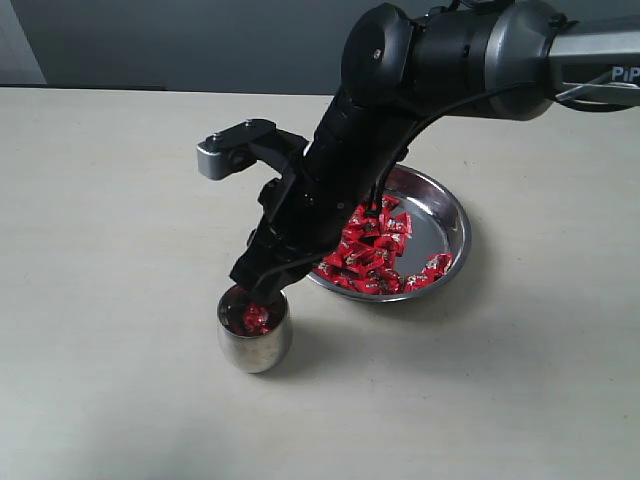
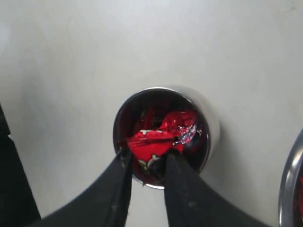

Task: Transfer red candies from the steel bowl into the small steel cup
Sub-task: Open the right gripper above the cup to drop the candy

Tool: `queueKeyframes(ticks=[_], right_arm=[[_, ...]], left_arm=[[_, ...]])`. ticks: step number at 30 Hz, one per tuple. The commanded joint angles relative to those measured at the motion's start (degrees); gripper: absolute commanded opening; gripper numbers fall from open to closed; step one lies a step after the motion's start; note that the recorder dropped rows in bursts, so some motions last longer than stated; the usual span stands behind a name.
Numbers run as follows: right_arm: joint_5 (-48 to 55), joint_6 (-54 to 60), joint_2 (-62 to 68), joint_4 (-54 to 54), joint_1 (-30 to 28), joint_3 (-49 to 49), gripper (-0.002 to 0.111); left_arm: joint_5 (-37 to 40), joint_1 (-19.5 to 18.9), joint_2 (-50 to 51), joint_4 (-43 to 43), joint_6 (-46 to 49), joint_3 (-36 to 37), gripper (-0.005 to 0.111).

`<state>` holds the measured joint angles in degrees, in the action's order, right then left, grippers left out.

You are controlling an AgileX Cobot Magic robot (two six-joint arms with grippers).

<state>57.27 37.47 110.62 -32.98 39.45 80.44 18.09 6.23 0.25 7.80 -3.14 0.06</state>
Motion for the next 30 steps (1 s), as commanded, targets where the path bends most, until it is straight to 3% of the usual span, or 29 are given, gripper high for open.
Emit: queueKeyframes(ticks=[1,30], right_arm=[[0.14,0.3,-0.08,-0.18,0.03,-0.1,0.025],[0.67,-0.04,-0.08,1.34,0.03,-0.1,0.025]], left_arm=[[-0.41,0.43,-0.25,-0.04,-0.32,-0.06,0.0],[-0.41,0.43,-0.25,-0.04,-0.32,-0.06,0.0]])
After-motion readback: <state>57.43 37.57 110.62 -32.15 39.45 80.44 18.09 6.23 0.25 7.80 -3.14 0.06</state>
